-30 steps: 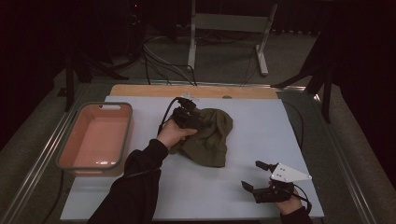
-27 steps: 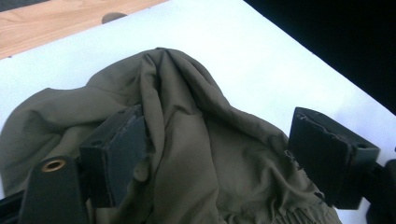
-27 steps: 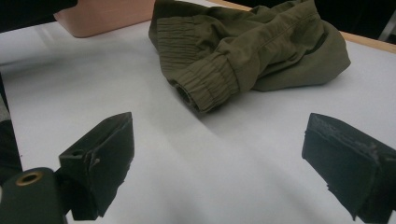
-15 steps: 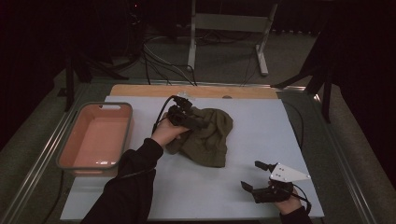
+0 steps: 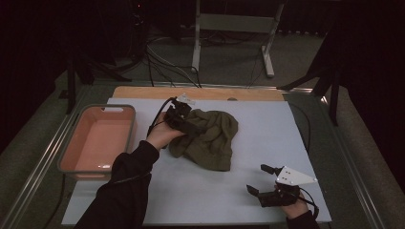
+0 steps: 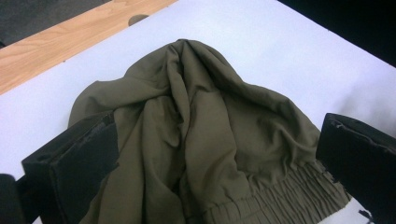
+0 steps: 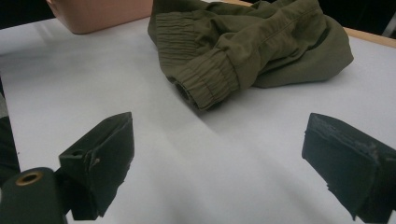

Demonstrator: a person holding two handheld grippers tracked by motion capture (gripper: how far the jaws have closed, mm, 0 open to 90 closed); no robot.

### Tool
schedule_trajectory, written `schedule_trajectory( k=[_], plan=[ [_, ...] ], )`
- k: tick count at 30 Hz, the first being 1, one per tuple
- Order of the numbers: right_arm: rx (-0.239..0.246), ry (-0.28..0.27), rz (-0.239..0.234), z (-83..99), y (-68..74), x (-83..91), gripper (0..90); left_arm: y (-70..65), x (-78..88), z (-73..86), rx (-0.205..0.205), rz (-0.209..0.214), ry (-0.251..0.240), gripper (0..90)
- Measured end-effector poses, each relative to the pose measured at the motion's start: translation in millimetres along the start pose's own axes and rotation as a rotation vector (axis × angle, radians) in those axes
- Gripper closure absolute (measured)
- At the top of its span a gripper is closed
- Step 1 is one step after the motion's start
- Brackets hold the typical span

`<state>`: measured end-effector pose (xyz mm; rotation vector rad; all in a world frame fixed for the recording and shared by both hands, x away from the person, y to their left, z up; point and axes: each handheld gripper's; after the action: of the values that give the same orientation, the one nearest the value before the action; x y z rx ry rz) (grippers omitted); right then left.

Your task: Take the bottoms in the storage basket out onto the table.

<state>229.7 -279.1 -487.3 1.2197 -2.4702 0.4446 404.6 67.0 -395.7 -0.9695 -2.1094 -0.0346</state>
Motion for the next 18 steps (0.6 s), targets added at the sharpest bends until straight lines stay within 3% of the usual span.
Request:
schedule_trajectory(
  k=[8, 11, 18],
  plan=[
    [0.008, 0.0, 0.0, -0.8, 1.6, -0.5, 9.7, 4.2, 9.6, 6.3, 0.012, -0.022, -0.006, 0.5],
    [0.011, 0.001, 0.001, -1.2, 2.5, -0.3, 9.7, 8.9, 13.8, 11.0, 0.018, -0.012, -0.044, 0.5],
    [0.013, 0.008, 0.003, -1.4, 2.5, -1.7, 9.7, 18.1, 23.9, 18.1, 0.038, -0.062, -0.023, 0.5]
  ],
)
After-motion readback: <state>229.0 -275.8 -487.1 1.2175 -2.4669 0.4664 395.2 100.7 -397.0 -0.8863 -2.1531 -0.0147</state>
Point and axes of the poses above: each handheld gripper's, and its own axes: x roughly backward along the jaws, z roughly out of its underside, y roughly to its left, and after that the axes turned 11 degrees about x, right-handed
